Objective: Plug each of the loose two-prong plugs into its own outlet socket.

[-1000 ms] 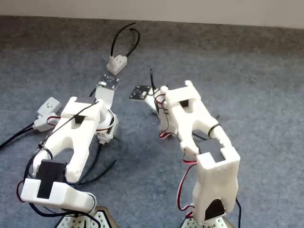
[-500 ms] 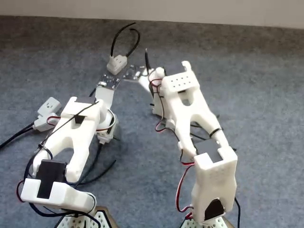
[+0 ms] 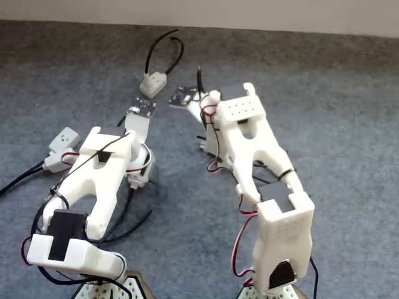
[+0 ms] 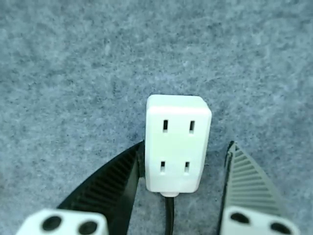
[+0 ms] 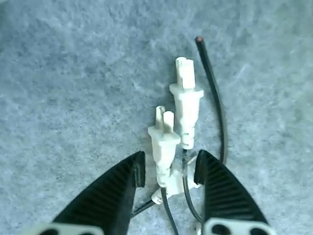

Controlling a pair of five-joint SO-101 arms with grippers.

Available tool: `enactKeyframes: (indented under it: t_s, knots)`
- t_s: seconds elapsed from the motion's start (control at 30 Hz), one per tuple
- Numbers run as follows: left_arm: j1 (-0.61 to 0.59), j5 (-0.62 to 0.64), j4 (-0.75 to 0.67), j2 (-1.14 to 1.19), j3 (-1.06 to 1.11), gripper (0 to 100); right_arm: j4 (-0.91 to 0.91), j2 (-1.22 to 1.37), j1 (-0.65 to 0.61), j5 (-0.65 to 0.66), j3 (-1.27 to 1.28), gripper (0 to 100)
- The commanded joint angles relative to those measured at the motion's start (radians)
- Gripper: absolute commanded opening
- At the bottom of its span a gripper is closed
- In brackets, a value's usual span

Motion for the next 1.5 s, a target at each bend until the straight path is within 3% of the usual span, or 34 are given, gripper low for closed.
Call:
enactKeyframes:
  t_s: [0.0, 0.17, 0.47, 0.6, 0.73, 1.03, 1.27, 1.47]
  knots:
    - [0.019, 0.0, -0.008, -0.041, -0.008, 26, -0.09, -0.012, 0.024, -0.006, 0.068, 17.0]
    - [0.019, 0.0, -0.008, -0.041, -0.008, 26, -0.147, -0.01, 0.025, -0.006, 0.15, 10.3]
    - [0.019, 0.0, -0.008, -0.041, -0.008, 26, -0.203, 0.01, 0.027, -0.006, 0.265, 9.4]
    - [0.019, 0.0, -0.008, -0.041, -0.008, 26, -0.216, 0.025, 0.022, -0.006, 0.248, 0.2]
    - [0.019, 0.0, -0.008, -0.041, -0.008, 26, -0.168, 0.024, 0.025, -0.012, 0.137, 0.6]
    - [0.019, 0.0, -0.008, -0.041, -0.008, 26, 0.196, 0.031, 0.022, -0.012, -0.354, 0.6]
    - [0.019, 0.0, -0.008, -0.041, -0.008, 26, 0.234, 0.124, 0.027, -0.014, -0.214, 0.6]
    - [0.019, 0.0, -0.008, -0.041, -0.008, 26, 0.077, 0.257, 0.027, -0.017, -0.102, 0.9]
